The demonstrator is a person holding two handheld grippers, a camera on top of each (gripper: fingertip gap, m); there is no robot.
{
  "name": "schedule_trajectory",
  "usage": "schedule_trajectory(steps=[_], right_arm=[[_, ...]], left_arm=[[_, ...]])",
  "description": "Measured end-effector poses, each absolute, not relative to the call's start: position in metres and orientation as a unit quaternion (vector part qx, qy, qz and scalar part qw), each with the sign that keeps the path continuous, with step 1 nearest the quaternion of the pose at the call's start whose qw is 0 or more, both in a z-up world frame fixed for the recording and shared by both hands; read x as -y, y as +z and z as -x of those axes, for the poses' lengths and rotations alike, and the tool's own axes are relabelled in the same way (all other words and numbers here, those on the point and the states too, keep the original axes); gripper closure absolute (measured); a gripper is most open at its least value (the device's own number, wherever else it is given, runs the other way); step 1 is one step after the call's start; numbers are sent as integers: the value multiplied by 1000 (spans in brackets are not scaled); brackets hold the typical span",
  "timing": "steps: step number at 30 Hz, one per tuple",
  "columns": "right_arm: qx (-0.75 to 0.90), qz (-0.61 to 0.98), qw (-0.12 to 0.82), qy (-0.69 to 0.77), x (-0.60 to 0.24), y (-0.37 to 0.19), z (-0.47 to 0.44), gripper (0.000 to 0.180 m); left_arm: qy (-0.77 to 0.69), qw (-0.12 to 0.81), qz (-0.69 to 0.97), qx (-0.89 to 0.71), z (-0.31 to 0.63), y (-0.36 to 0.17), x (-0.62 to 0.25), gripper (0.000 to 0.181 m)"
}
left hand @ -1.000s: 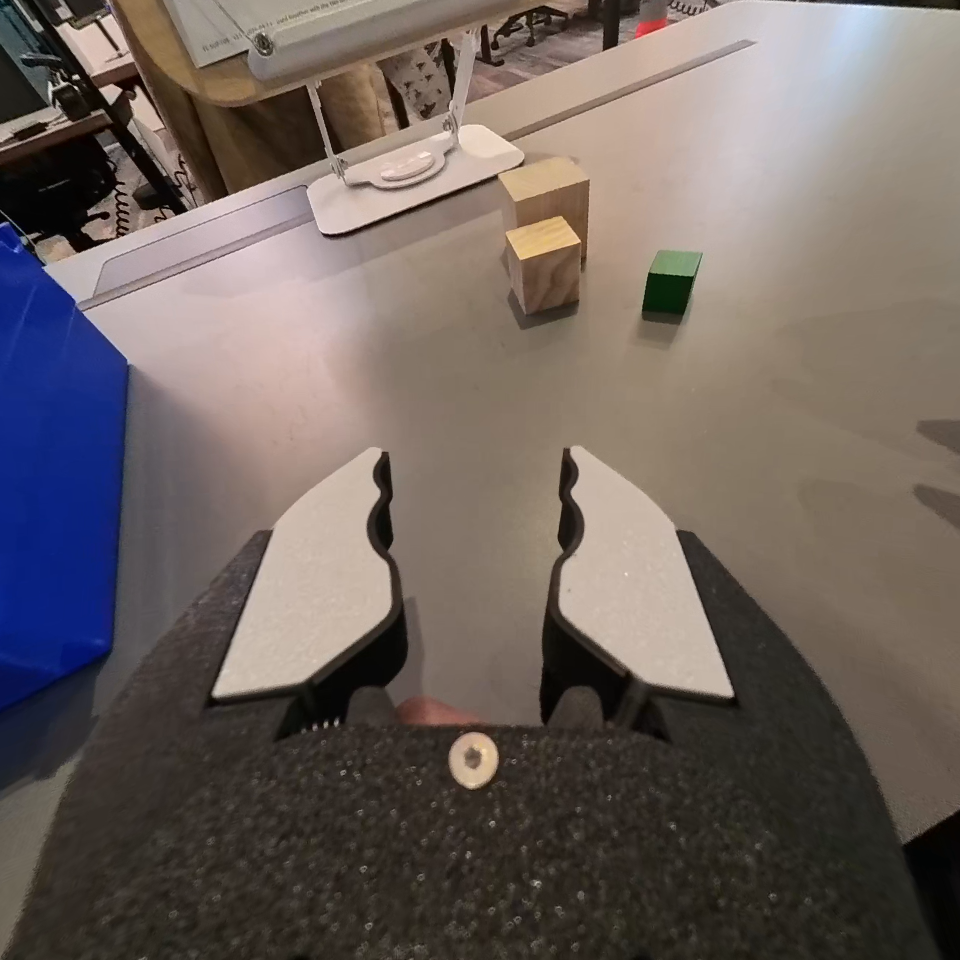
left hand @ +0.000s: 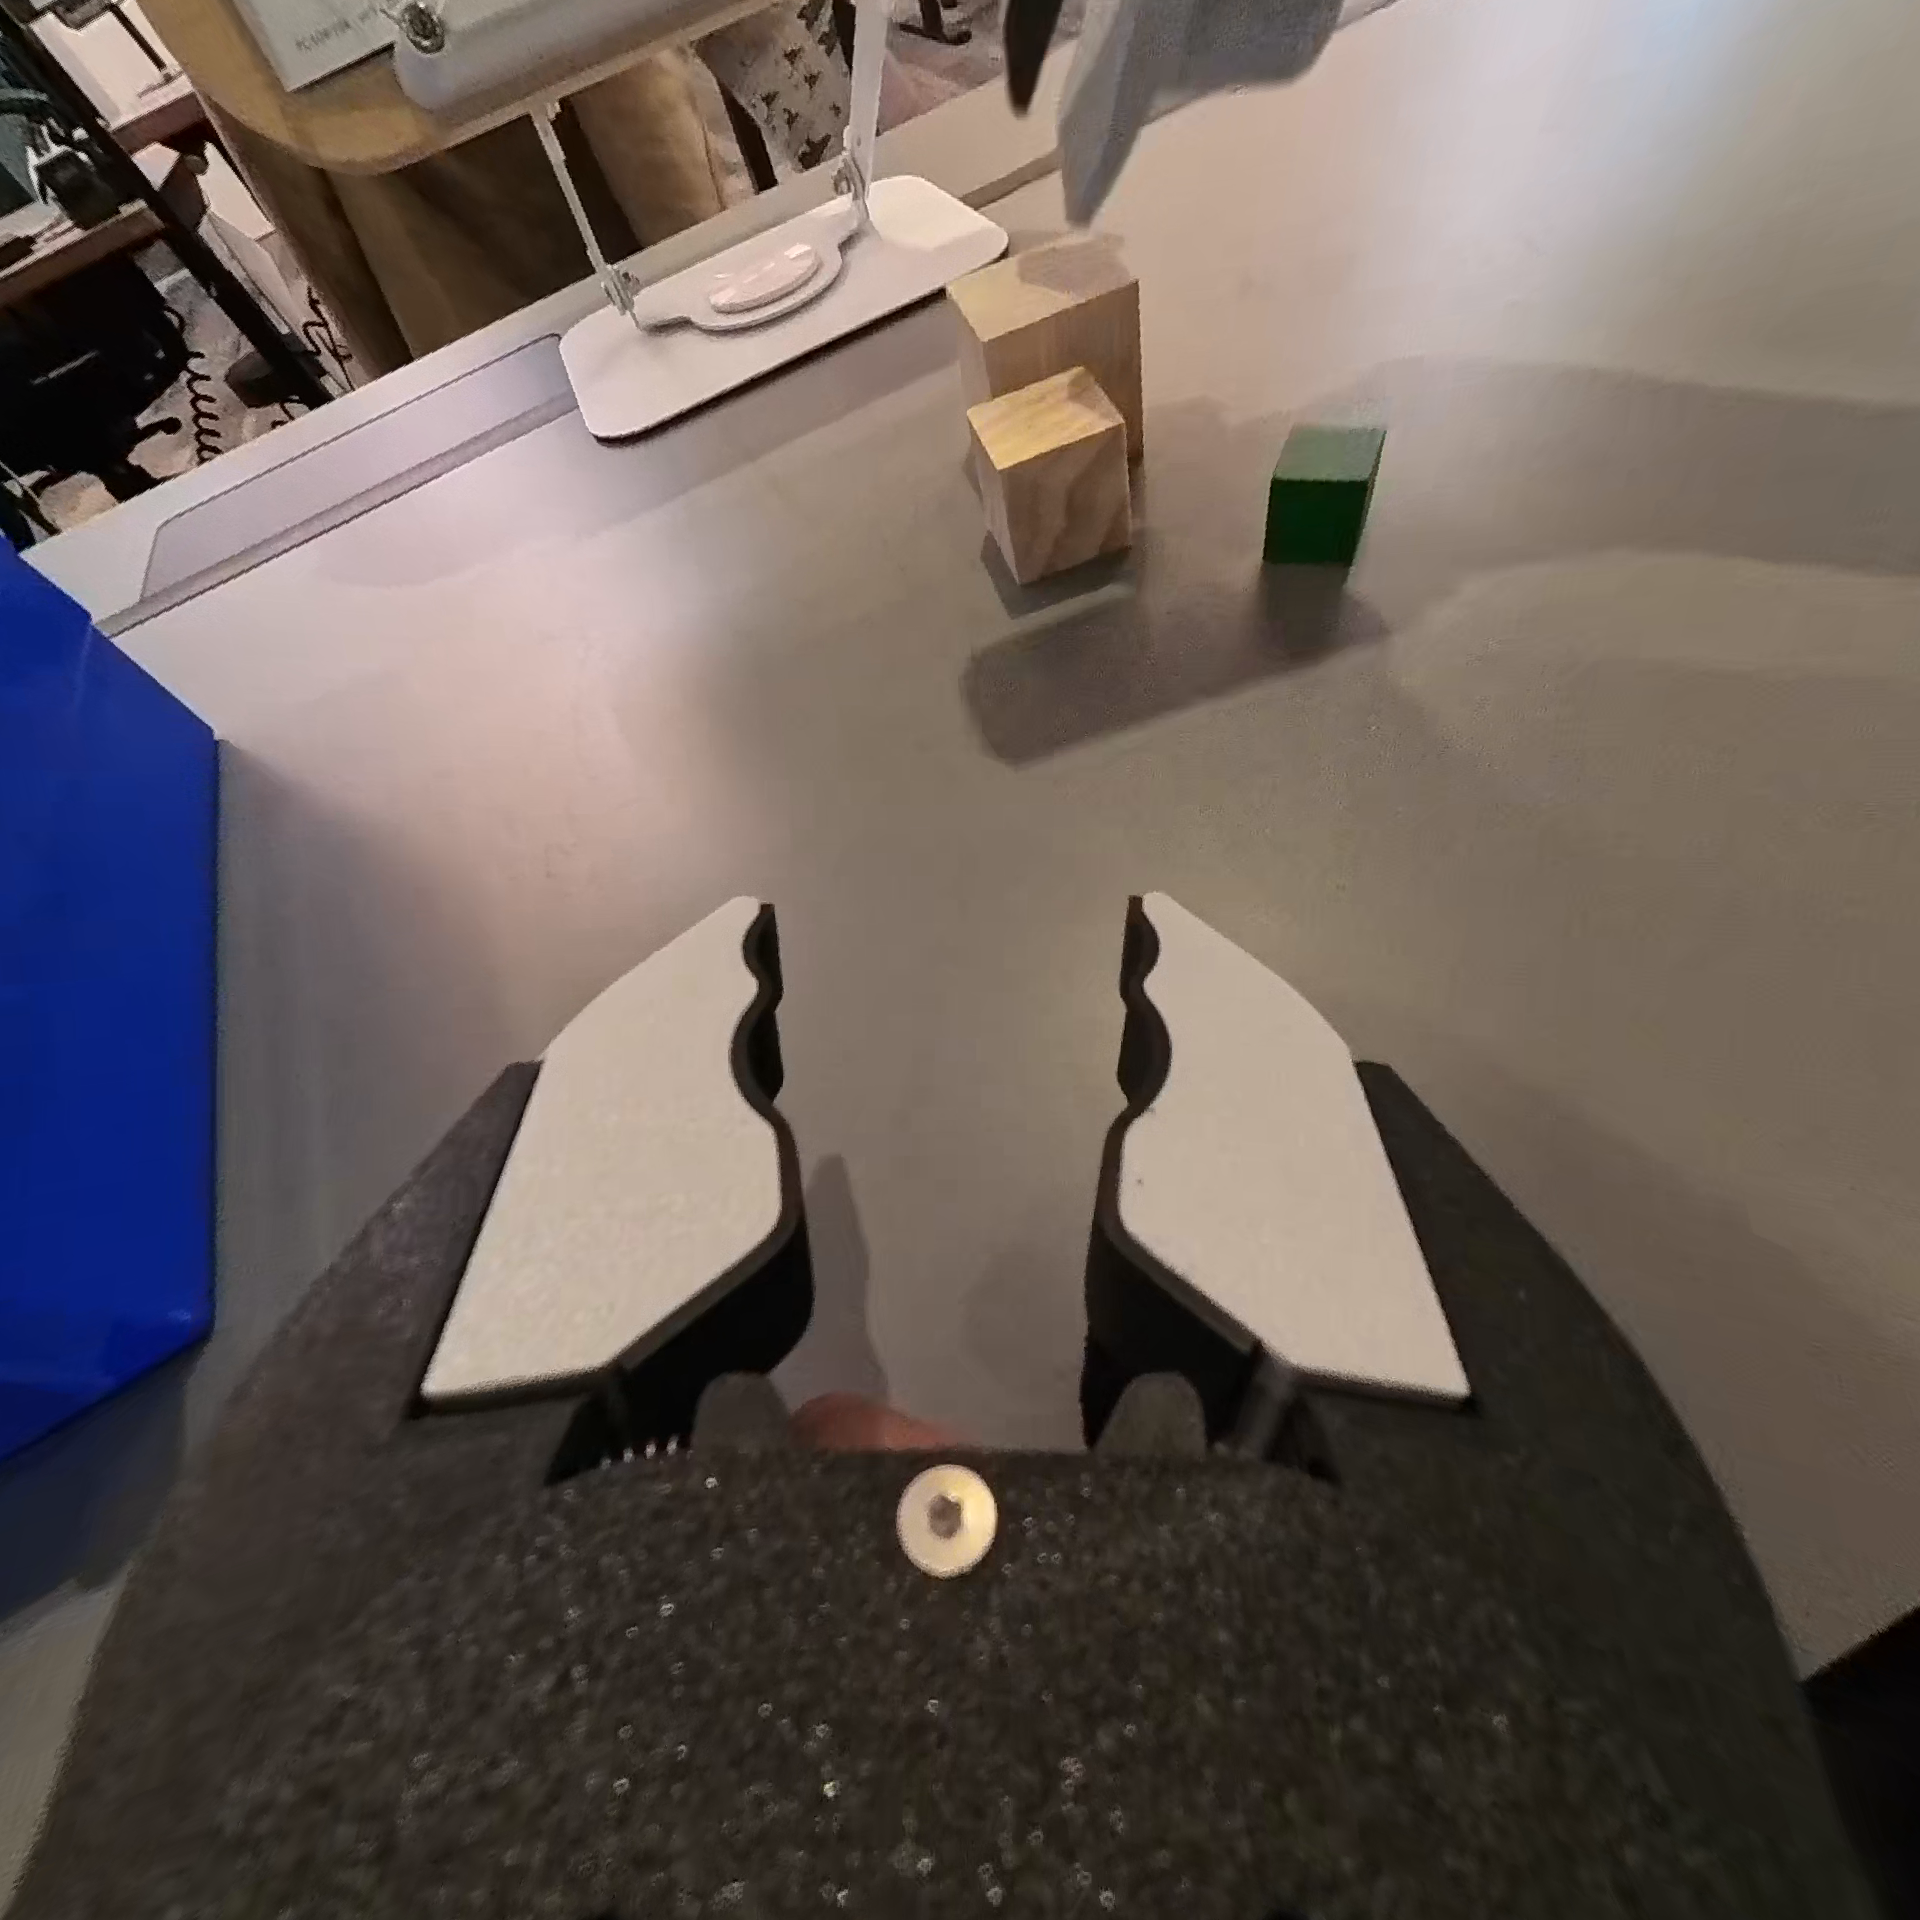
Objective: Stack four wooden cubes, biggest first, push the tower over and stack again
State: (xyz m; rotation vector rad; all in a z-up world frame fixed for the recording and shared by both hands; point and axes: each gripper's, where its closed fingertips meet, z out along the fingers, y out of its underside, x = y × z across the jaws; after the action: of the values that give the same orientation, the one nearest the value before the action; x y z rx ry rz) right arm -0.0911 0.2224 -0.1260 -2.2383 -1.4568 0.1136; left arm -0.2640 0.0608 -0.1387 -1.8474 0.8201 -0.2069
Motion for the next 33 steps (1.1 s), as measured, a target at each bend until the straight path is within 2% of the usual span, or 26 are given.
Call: schedule_trajectory(steps=[2,4,10,18,24,25,26,28,33], right_arm=[[543,813,208,33,-224,-146,88,119],[557,805,203,37,-224,-160,90,122],[588,773,233,41,-215,-152,108,123],[612,756,213,92,-147,-156,151,123],[602,753,253,88,-148,-158,151,123],[601,753,254,85,-148,-158,148,122],[597,755,258,80,-147,-156,145,113],[575,761,291,73,-145,-142,137,105],[455,771,440,70,-89,-105,106,113]], left_arm=[[-94,529,770,-344,264,-137,-59,118],[-100,527,769,-346,265,-137,-56,118],[-116,527,766,-348,266,-136,-49,119],[-121,526,767,-347,268,-135,-47,119],[-112,524,767,-353,267,-137,-46,119],[-109,521,768,-356,266,-138,-46,119],[-107,518,769,-358,266,-139,-46,118],[-111,513,771,-362,263,-141,-44,117],[-135,491,761,-402,247,-143,-45,109]])
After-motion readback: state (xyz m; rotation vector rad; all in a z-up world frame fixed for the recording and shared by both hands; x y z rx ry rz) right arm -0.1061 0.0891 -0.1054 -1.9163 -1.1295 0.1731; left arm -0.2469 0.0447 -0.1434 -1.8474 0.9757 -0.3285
